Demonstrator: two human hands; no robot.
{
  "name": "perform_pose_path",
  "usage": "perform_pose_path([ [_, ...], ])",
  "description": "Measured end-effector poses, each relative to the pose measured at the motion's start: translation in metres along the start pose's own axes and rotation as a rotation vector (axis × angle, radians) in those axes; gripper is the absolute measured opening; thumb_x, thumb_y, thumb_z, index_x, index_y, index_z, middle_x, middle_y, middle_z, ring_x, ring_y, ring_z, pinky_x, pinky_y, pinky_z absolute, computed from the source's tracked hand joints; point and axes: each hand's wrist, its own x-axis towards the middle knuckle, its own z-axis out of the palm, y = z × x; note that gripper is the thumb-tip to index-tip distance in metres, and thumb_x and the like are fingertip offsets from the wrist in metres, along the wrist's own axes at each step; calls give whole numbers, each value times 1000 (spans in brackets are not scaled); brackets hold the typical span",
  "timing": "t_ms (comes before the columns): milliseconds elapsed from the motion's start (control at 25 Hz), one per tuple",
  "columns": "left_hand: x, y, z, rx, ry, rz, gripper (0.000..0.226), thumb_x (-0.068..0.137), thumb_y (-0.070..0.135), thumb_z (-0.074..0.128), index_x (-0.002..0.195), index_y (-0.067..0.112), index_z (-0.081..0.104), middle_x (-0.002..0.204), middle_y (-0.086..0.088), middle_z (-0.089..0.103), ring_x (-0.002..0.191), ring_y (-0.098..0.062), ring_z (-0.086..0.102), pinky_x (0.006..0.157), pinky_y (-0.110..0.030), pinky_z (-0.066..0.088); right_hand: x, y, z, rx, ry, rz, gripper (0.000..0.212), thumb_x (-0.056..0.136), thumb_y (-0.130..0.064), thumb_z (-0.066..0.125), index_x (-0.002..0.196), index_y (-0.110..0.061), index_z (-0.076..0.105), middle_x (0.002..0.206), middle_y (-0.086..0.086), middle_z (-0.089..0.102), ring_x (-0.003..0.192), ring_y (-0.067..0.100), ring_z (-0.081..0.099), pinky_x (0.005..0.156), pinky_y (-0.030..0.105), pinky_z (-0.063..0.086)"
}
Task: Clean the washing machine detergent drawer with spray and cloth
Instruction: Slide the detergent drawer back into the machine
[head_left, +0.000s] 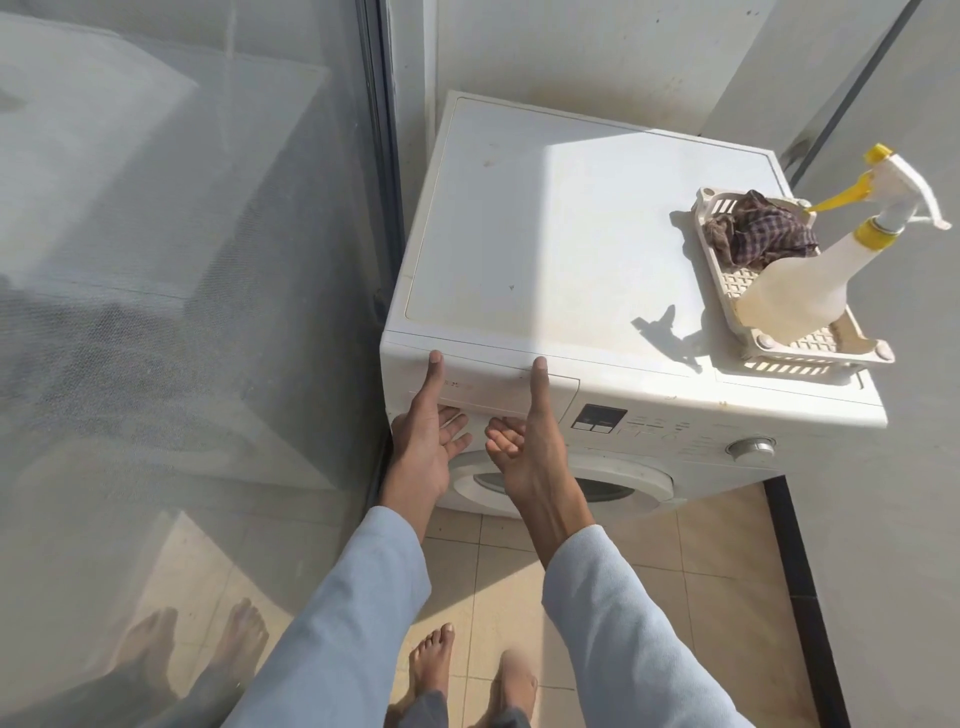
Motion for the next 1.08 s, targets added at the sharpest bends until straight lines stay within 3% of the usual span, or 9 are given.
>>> perform_pose_path([
  [120, 2, 5, 2, -32, -29, -16, 71, 80, 62, 77, 133, 19, 56, 130, -17, 67, 117, -33, 67, 100, -47, 51, 7, -5, 6, 70, -59, 16, 96, 64, -74, 79, 125, -1, 61, 114, 18, 64, 96, 25, 67, 82, 33, 54],
  [240, 5, 7, 1, -77, -63, -14, 73, 81, 57, 78, 139, 19, 56, 126, -16, 69, 112, -31, 68, 101, -45, 50, 9, -3, 6, 128, -77, 20, 86, 67, -69, 81, 120, -4, 62, 124, 23, 64, 116, 33, 65, 98, 36, 56],
  [400, 7, 5, 0, -139, -94, -5, 71, 78, 54, 82, 134, 16, 60, 121, -14, 73, 106, -27, 71, 88, -38, 56, 9, 2, 7, 162, -92, -13, 84, 70, -64, 81, 123, -3, 61, 120, 22, 68, 108, 31, 69, 89, 36, 59],
  [560, 6, -1, -2, -166, -74, 17, 98, 55, 57, 88, 138, 15, 59, 124, -15, 73, 111, -31, 72, 98, -44, 58, 9, 9, 6, 176, -86, -41, 85, 69, -63, 83, 126, -5, 60, 114, 19, 71, 103, 29, 73, 94, 38, 59],
  [760, -17, -28, -26, -194, -87, 26, 89, 64, 53, 83, 139, 13, 57, 122, -15, 72, 111, -29, 72, 95, -42, 59, -8, 36, -21, 133, -91, -54, 91, 61, -67, 82, 124, -6, 62, 115, 19, 72, 105, 28, 74, 96, 38, 58],
  [1080, -68, -49, -57, -151, -61, 2, 97, 61, 55, 81, 144, 14, 53, 128, -15, 68, 116, -29, 68, 83, -39, 58, -53, 64, -54, 106, -139, -18, 77, 78, -61, 76, 130, -7, 58, 124, 21, 66, 114, 32, 68, 105, 43, 53],
])
